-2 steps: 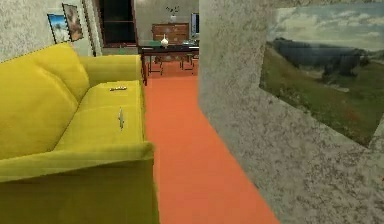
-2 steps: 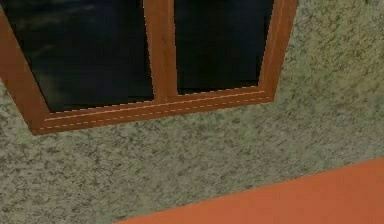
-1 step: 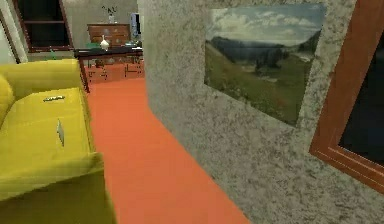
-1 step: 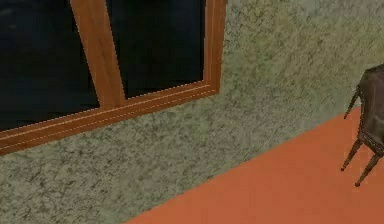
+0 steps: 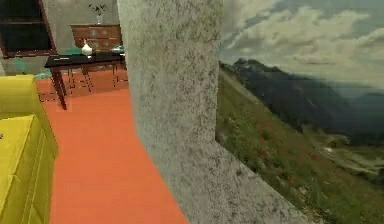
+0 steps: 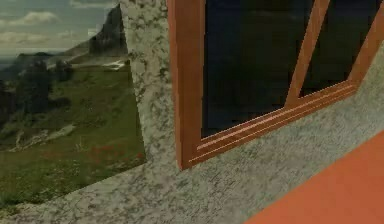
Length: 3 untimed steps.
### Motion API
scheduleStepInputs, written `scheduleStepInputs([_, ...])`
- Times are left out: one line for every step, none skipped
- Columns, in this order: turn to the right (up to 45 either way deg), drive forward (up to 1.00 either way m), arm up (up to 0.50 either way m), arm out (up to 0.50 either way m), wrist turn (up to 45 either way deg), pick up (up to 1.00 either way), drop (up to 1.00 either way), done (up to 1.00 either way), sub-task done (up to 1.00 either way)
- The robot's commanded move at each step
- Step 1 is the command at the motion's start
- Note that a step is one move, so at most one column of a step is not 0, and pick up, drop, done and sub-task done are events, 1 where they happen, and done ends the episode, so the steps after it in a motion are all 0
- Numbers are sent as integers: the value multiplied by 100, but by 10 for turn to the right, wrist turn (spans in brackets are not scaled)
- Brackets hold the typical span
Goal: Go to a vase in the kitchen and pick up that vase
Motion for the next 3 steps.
scheduleStepInputs([-240, 0, 0, 0, 0, 0, 0, 0, 0])
scheduleStepInputs([0, 100, 0, 0, 0, 0, 0, 0, 0])
scheduleStepInputs([-30, 0, 0, 0, 0, 0, 0, 0, 0])
